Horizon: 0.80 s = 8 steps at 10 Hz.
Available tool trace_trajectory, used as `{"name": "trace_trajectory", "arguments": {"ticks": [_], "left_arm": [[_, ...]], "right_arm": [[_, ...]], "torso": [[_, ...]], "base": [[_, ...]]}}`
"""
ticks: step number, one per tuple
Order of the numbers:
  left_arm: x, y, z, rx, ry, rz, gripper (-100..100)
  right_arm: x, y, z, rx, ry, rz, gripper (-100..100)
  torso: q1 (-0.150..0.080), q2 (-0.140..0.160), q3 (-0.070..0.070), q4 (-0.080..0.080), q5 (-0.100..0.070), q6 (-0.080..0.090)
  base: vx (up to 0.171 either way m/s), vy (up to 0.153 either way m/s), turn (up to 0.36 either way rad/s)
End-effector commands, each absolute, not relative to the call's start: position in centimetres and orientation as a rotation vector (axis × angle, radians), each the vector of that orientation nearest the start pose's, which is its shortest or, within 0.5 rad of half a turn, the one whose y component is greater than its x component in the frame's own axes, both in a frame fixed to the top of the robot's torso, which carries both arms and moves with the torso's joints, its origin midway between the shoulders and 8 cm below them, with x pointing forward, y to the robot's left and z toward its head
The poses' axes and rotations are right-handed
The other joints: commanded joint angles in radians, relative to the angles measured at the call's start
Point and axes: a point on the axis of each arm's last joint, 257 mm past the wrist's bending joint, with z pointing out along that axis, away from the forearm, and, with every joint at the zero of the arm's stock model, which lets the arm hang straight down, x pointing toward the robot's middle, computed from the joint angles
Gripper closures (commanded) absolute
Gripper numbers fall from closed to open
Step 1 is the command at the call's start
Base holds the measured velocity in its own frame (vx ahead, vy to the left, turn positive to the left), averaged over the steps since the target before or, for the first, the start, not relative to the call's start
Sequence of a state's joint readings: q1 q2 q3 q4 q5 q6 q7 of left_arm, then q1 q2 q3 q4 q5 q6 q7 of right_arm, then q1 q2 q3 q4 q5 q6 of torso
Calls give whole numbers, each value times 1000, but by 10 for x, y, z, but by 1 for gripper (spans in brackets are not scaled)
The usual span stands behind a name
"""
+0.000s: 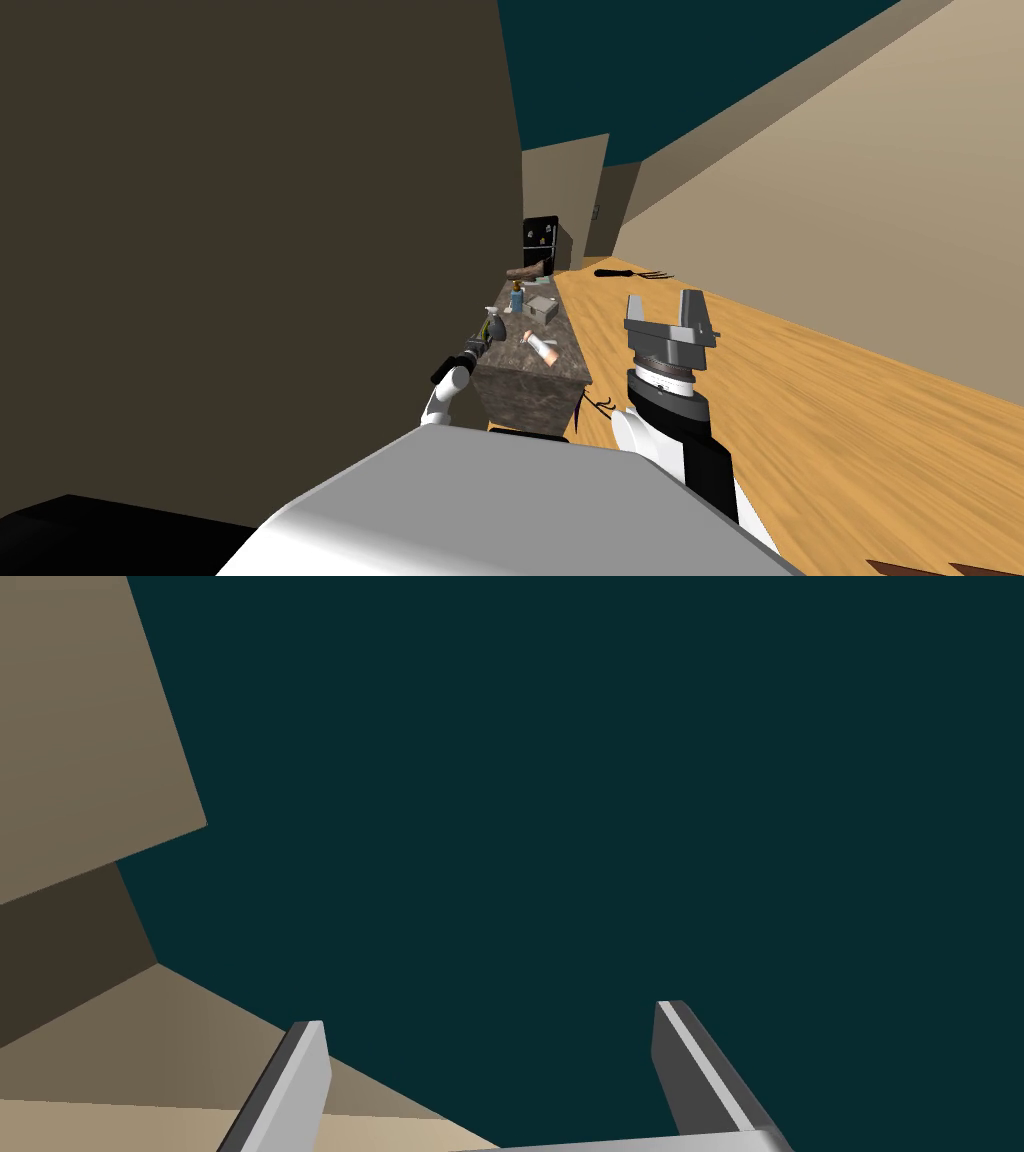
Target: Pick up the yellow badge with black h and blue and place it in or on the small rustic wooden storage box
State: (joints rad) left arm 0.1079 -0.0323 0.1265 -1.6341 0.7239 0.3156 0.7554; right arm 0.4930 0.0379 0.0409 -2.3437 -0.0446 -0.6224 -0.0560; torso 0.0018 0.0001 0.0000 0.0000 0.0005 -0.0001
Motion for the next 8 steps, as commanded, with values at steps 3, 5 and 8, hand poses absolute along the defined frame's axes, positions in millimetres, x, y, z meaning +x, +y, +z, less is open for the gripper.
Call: {"name": "trace_trajectory", "arguments": {"ticks": [3, 5, 8], "left_arm": [[501, 243, -308, -2507, 115, -1907, -100], [501, 243, -308, -2507, 115, -1907, 100], [501, 242, -308, -2510, 114, -1908, 100]], "right_arm": [[307, -271, 75, 576, 400, 1460, 0], [307, -271, 75, 576, 400, 1460, 0], [307, -271, 75, 576, 400, 1460, 0]], "torso": [[-2, 0, 0, 0, 0, 0], [-2, 0, 0, 0, -1, 0], [-2, 0, 0, 0, -1, 0]], "base": [[0, 4, 0], [0, 0, 0], [0, 0, 0]]}}
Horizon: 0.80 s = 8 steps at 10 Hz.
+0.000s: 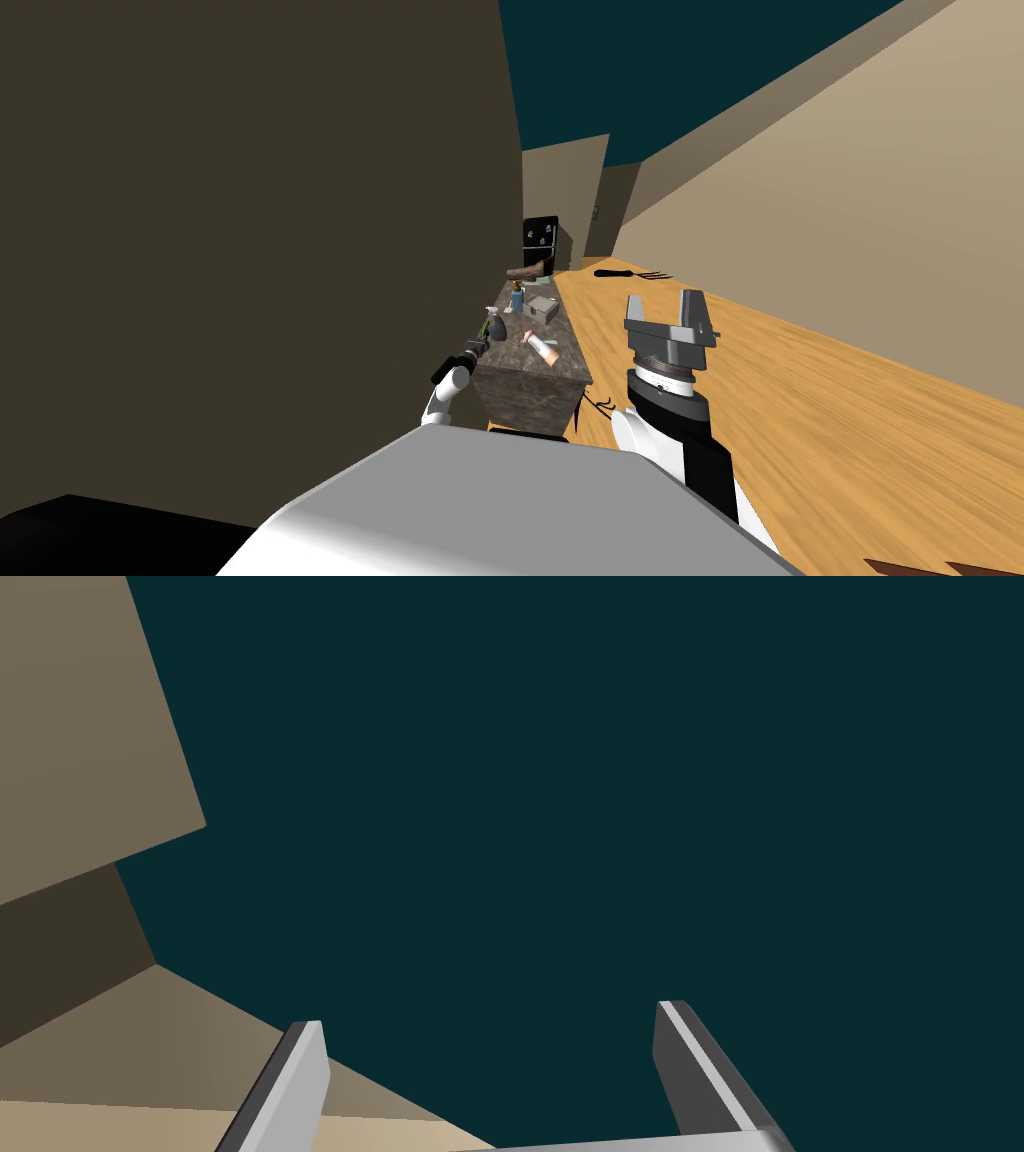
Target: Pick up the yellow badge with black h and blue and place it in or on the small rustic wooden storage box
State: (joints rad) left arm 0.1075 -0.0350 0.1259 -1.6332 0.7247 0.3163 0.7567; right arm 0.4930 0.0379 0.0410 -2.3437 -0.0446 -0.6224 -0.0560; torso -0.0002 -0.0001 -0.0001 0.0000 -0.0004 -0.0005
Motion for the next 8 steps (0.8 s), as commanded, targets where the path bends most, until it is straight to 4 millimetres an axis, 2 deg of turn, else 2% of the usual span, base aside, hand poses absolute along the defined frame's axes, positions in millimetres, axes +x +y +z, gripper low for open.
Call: {"name": "trace_trajectory", "arguments": {"ticks": [1, 2, 3, 4, 7, 8], "left_arm": [[501, 242, -308, -2510, 114, -1908, 0], [501, 242, -308, -2509, 114, -1908, 100], [501, 242, -308, -2509, 114, -1908, 0], [504, 256, -308, -2489, 167, -1880, 100], [514, 284, -306, -2457, 277, -1813, 100], [514, 288, -306, -2451, 286, -1807, 100]], "right_arm": [[307, -271, 75, 576, 400, 1460, 0], [307, -271, 75, 576, 400, 1460, 0], [307, -271, 75, 576, 400, 1460, 0], [307, -271, 75, 576, 400, 1460, 0], [307, -271, 75, 576, 400, 1460, 0], [307, -271, 75, 576, 400, 1460, 0]], "torso": [[0, 0, 0, 0, 0, 0], [0, 0, 0, 0, 0, 0], [0, 0, 0, 0, 0, 0], [0, 0, 0, 0, 0, 0], [-4, 1, 0, -1, -1, -2], [-5, 1, 0, -1, -2, -2]], "base": [[0, 0, 0], [0, 0, 0], [0, 0, 0], [-17, -26, 11], [-36, -100, 49], [-35, -79, 22]]}}
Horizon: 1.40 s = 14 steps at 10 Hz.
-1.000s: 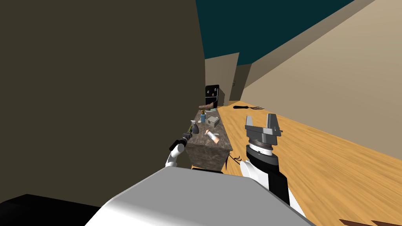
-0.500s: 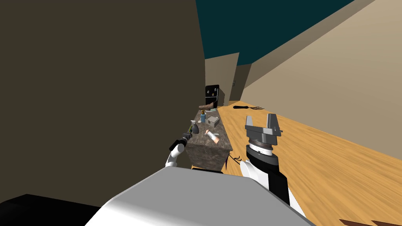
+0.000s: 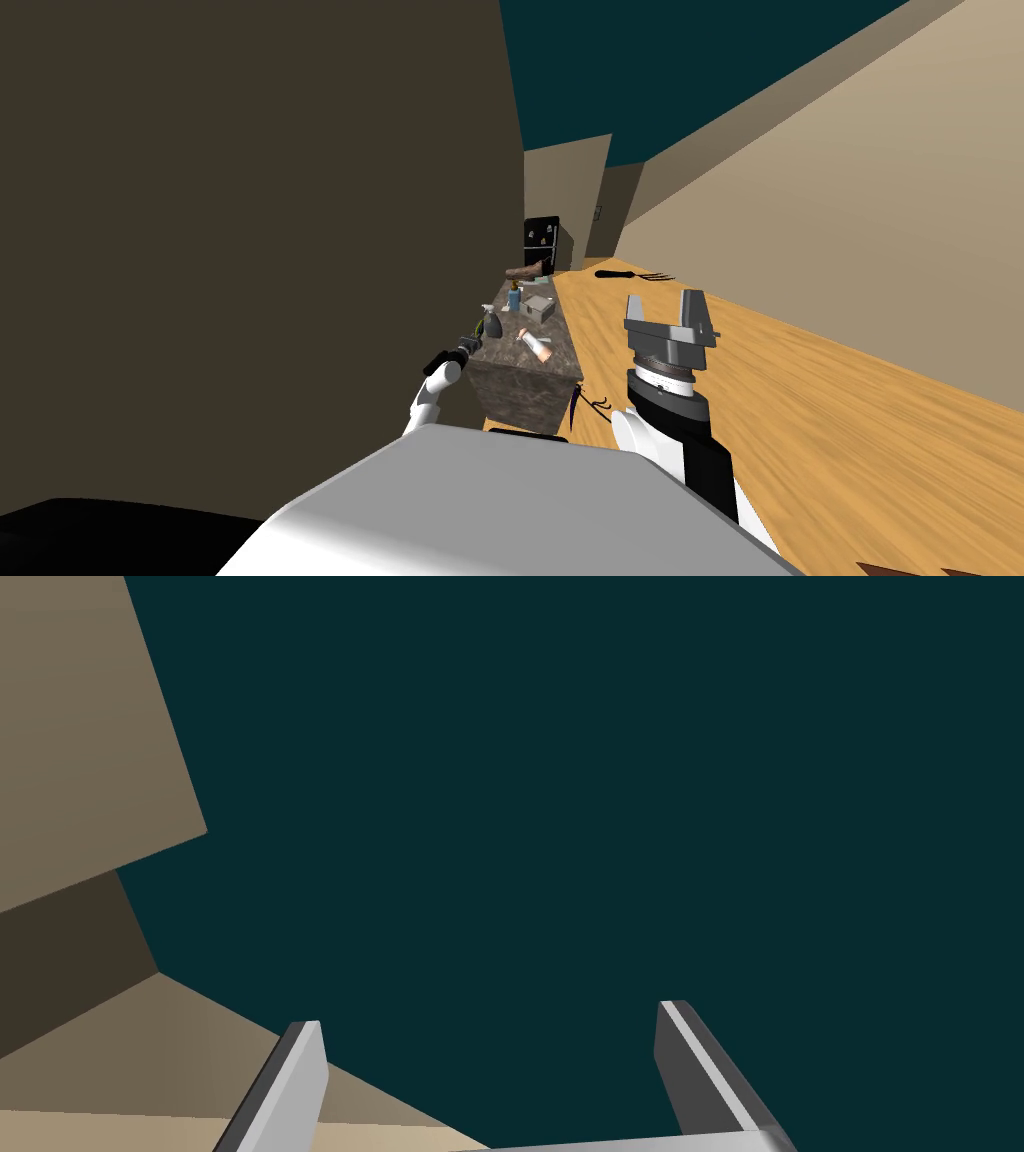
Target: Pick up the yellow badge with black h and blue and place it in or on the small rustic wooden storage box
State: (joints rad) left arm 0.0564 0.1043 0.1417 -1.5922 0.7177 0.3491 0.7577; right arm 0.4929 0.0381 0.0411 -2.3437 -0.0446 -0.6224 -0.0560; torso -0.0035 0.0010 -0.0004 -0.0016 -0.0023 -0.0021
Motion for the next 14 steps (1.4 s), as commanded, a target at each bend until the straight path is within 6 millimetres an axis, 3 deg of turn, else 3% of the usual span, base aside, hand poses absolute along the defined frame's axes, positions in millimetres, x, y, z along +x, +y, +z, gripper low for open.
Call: {"name": "trace_trajectory", "arguments": {"ticks": [1, 7, 8, 11, 12, 14], "left_arm": [[518, 299, -305, -2440, 325, -1778, 100], [557, 368, -288, -2408, 495, -1581, 100], [557, 368, -288, -2408, 495, -1582, 100], [577, 405, -275, -2417, 529, -1471, 100], [578, 404, -272, -2414, 530, -1476, 100], [587, 429, -265, -2434, 533, -1398, 100]], "right_arm": [[307, -271, 75, 576, 400, 1460, 0], [307, -271, 75, 576, 400, 1460, 0], [307, -271, 75, 576, 400, 1460, 0], [307, -271, 75, 576, 400, 1460, 0], [307, -271, 75, 576, 400, 1460, 0], [307, -271, 75, 576, 400, 1460, 0]], "torso": [[0, 0, 0, 0, 0, 0], [-12, 1, 1, 0, -4, 1], [-10, 1, 1, 0, -4, 1], [-12, 3, 2, 0, -4, 1], [-13, 4, 2, 0, -5, 1], [-13, -1, 0, 1, -5, 2]], "base": [[-34, -71, 33], [-66, -191, 89], [-67, -122, 27], [-84, -192, 83], [-49, -151, 40], [-15, -224, 64]]}}
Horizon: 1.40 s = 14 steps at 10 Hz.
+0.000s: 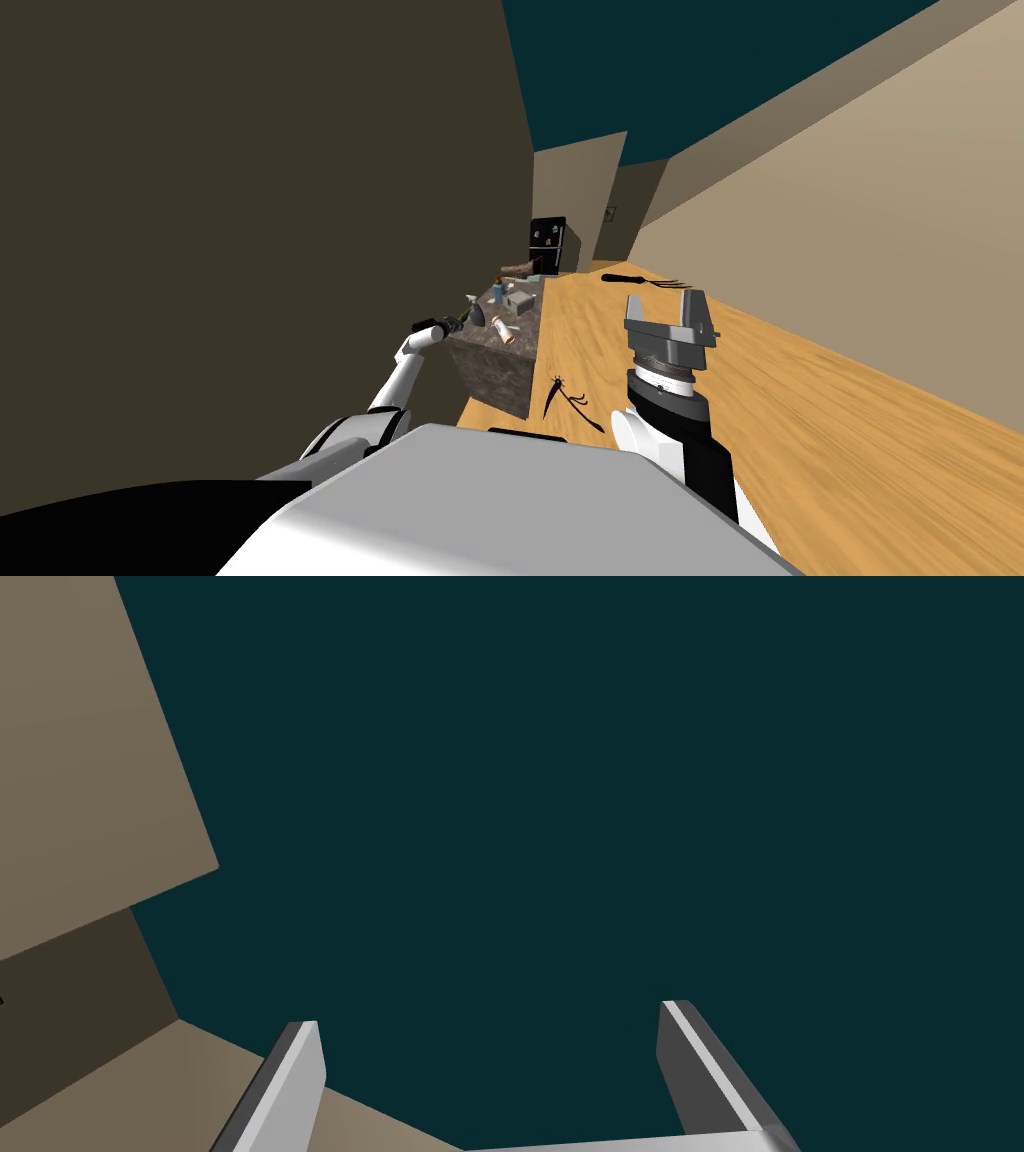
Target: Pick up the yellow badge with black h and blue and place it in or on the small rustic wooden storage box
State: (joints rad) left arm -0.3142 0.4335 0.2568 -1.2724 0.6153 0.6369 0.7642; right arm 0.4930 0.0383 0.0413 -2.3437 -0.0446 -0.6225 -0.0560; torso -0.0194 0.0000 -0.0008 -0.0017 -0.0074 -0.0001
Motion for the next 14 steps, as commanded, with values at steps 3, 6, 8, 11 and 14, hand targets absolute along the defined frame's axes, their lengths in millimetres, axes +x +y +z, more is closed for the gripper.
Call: {"name": "trace_trajectory", "arguments": {"ticks": [3, 6, 8, 11, 14], "left_arm": [[597, 451, -251, -2454, 524, -1335, 100], [606, 470, -237, -2488, 502, -1276, 100], [611, 475, -229, -2520, 490, -1246, 100], [616, 488, -215, -2569, 460, -1195, 100], [621, 490, -202, -2590, 446, -1185, 100]], "right_arm": [[307, -271, 75, 576, 400, 1460, 0], [307, -271, 75, 576, 400, 1460, 0], [307, -271, 75, 576, 400, 1460, 0], [307, -271, 75, 576, 400, 1460, 0], [307, -271, 75, 576, 400, 1460, 0]], "torso": [[5, 1, 1, 1, 1, 0], [4, 0, 1, 1, 2, 0], [3, -1, 0, 2, 1, 1], [4, -1, 1, 2, 3, 2], [6, -2, 0, 2, 4, 2]], "base": [[-33, -173, 40], [-14, -189, 26], [13, -163, 26], [16, -168, 9], [29, -118, -2]]}}
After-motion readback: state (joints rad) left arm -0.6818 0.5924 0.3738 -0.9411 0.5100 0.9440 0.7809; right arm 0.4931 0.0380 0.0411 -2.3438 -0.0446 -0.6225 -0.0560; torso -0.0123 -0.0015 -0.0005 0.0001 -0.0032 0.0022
